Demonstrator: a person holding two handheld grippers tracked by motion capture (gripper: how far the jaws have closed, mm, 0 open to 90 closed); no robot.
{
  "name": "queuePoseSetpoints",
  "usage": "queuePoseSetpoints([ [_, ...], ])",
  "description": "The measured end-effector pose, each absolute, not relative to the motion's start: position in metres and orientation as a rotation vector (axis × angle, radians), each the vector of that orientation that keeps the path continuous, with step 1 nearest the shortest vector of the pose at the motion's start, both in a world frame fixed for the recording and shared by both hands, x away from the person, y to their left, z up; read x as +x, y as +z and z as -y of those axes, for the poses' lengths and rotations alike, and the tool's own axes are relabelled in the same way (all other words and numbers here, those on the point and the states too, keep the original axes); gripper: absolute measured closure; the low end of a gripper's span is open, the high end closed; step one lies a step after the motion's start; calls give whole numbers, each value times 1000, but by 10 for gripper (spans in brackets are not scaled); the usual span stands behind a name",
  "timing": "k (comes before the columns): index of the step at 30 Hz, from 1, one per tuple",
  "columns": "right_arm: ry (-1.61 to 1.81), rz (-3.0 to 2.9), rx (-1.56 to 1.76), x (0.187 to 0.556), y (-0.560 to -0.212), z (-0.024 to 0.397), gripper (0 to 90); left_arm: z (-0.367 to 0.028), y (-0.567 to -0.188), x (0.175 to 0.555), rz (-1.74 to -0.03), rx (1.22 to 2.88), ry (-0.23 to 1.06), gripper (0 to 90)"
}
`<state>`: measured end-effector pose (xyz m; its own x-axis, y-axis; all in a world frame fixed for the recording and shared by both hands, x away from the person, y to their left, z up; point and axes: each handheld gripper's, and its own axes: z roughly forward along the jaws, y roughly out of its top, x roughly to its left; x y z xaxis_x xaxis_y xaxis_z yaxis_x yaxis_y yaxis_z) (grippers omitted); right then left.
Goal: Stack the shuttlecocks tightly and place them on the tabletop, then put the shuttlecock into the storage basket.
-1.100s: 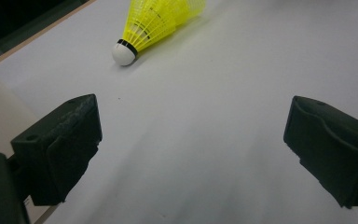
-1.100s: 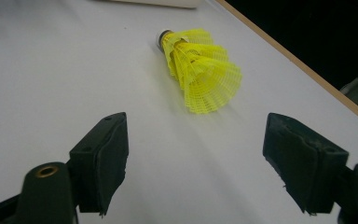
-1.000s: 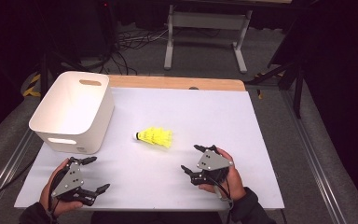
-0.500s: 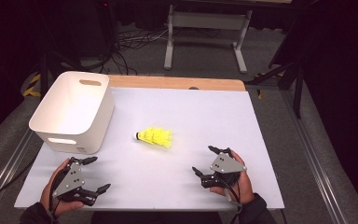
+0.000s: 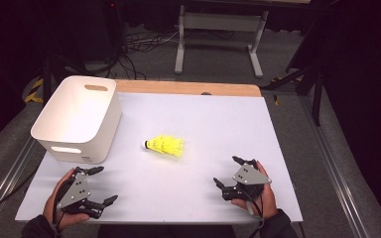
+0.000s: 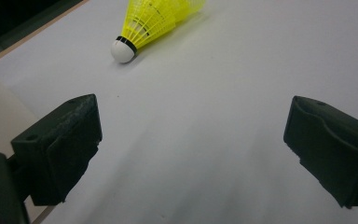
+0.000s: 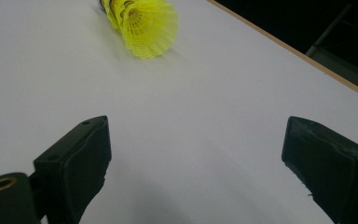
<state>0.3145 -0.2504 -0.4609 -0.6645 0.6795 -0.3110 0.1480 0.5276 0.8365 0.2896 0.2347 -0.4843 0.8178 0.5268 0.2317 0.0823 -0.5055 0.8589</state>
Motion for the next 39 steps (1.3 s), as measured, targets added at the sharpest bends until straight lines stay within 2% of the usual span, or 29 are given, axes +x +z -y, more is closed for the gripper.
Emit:
queuePoseSetpoints([
  [25,1076,-2207,656,321,-466,236,94,-236,-486,292,-454,2046,575,49],
  [39,1094,-2328,709,344,-464,211,137,-235,-485,292,-445,2058,597,48],
])
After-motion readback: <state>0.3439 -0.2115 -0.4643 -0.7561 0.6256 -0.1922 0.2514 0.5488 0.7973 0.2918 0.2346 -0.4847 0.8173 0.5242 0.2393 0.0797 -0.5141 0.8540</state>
